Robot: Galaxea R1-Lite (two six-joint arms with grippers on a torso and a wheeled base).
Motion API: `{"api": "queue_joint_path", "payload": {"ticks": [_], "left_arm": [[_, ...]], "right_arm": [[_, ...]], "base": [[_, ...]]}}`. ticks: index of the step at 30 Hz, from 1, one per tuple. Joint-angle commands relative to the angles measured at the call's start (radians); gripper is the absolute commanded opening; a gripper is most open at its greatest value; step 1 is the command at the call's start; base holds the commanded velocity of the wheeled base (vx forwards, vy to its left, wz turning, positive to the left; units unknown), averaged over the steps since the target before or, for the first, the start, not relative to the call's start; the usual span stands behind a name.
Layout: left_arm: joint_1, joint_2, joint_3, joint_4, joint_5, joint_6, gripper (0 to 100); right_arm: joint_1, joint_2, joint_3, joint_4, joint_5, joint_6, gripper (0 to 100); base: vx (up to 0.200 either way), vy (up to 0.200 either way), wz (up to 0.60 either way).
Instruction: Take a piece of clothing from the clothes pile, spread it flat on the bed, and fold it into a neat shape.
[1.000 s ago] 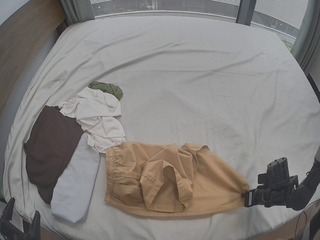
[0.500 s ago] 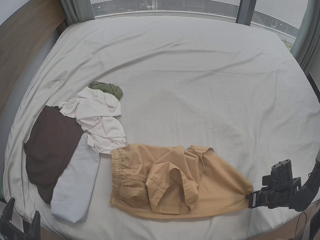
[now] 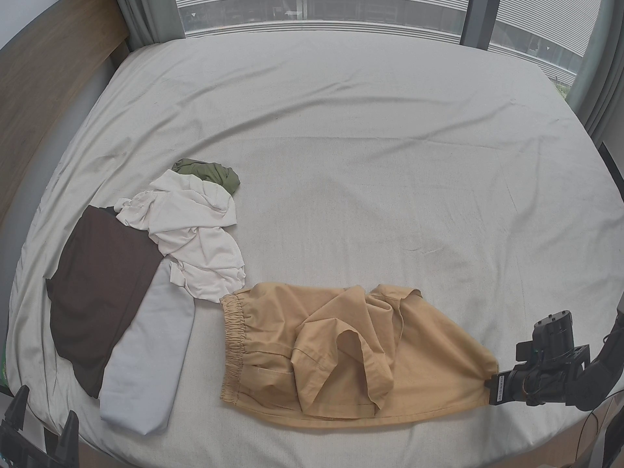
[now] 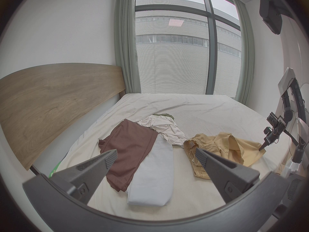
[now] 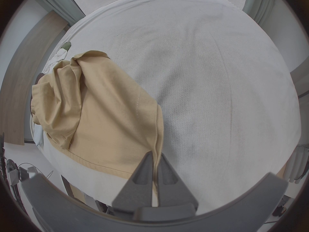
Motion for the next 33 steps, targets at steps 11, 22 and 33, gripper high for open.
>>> {"api": "queue_joint_path", "payload": {"ticks": [11,22,33], "left_arm": [[0.0,-0.016,0.018,0.0,0.001,-0.003,100],[0.0,-0.016,0.018,0.0,-0.001,-0.003,100],[0.0,-0.016,0.018,0.0,-0.001,-0.003,100]], "right_arm": [[0.165,-0.09,0.045,-0.334,0.013,0.012,100],[0.38,-0.072,-0.016,-0.482,0.013,0.026,100],[0.498,-0.062,-0.082,-0.485,0.014,0.026,100]], "base": [[0.0,0.0,0.0],[0.0,0.0,0.0],[0.0,0.0,0.0]]}}
